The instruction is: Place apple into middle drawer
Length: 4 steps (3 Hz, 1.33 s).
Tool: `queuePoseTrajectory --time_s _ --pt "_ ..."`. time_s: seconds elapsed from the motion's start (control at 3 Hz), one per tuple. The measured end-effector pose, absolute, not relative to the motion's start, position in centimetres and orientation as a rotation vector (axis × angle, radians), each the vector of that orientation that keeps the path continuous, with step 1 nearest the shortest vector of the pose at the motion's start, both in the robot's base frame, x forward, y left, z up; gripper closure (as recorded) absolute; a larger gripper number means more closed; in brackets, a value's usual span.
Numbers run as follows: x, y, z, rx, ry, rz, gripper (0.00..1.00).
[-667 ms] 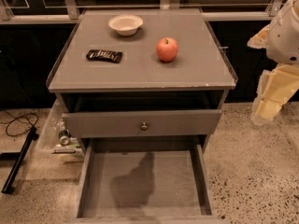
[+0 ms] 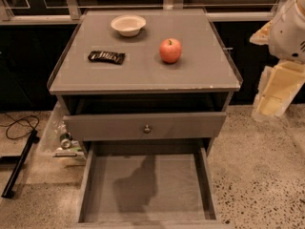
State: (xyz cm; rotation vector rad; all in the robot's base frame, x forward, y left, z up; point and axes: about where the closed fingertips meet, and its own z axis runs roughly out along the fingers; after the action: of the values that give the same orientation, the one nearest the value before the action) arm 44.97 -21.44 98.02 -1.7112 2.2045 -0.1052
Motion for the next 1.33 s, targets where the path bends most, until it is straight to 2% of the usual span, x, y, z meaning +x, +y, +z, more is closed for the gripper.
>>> queuePoseTrajectory --time_s 1.33 --pt "55.1 -18.0 98.8 -1.623 1.873 -0.016 0.0"
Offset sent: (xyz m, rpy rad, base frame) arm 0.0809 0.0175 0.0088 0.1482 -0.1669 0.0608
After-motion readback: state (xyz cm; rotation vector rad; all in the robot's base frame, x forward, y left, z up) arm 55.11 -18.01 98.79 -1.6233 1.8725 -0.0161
